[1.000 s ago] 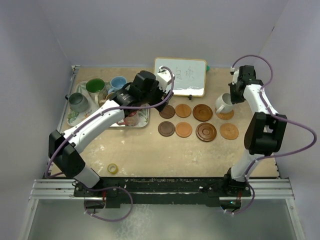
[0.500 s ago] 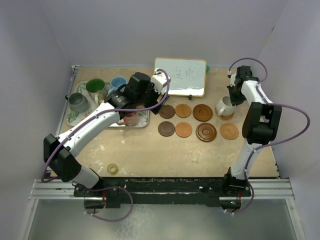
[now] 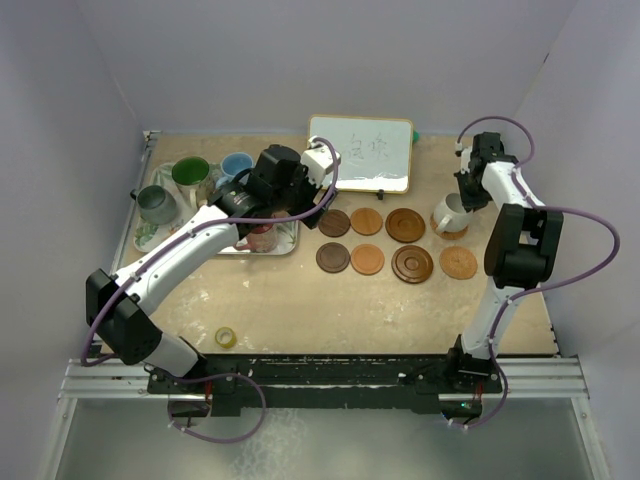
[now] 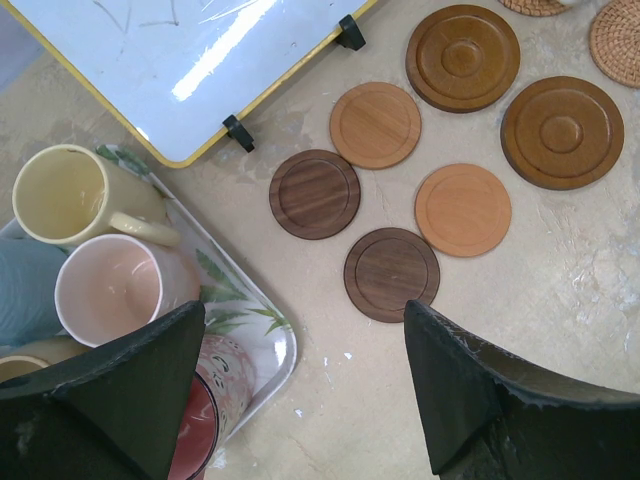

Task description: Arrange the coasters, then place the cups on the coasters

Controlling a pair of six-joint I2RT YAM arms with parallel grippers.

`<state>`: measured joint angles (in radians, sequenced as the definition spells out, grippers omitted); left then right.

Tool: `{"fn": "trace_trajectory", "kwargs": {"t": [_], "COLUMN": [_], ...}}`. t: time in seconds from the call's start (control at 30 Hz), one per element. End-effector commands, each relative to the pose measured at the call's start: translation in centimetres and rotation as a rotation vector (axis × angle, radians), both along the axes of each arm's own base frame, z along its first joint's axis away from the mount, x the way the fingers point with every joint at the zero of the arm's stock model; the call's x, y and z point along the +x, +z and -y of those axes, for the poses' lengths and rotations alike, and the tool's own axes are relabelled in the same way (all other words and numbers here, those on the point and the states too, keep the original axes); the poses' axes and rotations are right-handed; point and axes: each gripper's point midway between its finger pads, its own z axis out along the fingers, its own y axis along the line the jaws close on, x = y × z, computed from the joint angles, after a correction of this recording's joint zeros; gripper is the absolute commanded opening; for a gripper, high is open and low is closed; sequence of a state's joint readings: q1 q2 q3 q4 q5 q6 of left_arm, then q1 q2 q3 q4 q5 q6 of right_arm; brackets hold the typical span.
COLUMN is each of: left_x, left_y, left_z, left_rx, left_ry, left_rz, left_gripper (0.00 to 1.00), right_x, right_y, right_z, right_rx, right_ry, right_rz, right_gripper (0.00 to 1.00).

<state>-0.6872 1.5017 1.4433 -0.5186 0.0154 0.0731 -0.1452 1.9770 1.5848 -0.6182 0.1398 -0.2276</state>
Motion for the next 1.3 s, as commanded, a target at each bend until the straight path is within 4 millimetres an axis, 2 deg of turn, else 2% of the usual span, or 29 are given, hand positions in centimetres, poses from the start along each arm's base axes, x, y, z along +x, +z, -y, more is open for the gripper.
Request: {"fn": "trace_trajectory", "kwargs": {"t": [0.0, 0.27, 0.63, 1.07, 1.27], "left_x": [-0.2, -0.2, -0.4, -0.7, -0.9], "left_y": [2.2, 2.1, 2.3, 2.8, 3.1], "left_z": [-0.3, -0.2, -0.1, -0.4, -0.6], "left_rx": [-0.035, -0.037, -0.045, -0.050, -0.053], "left_ry": [-0.015, -0.020, -0.025, -0.028, -0.026], "left_rz": [0.052, 0.052, 0.052, 0.061, 0.068], "left_gripper": [0.77, 0.78, 0.77, 0.78, 0.78], "right_x": [1.1, 1.0, 0.6, 0.2, -0.1], "right_y": [2.0, 1.3, 1.9, 2.5, 2.9], "right_z": [0.4, 0.6, 1.4, 1.2, 1.0], "right_rx": [-0.018, -0.030, -0.079, -0.073, -0.065], "right_ry": [0.001, -0.002, -0.019, -0.023, -0.034], "right_rz": [0.080, 0.077, 0.106, 0.119, 0.126], "right_gripper": [0.01, 0.03, 0.09, 0.27, 0.32]}}
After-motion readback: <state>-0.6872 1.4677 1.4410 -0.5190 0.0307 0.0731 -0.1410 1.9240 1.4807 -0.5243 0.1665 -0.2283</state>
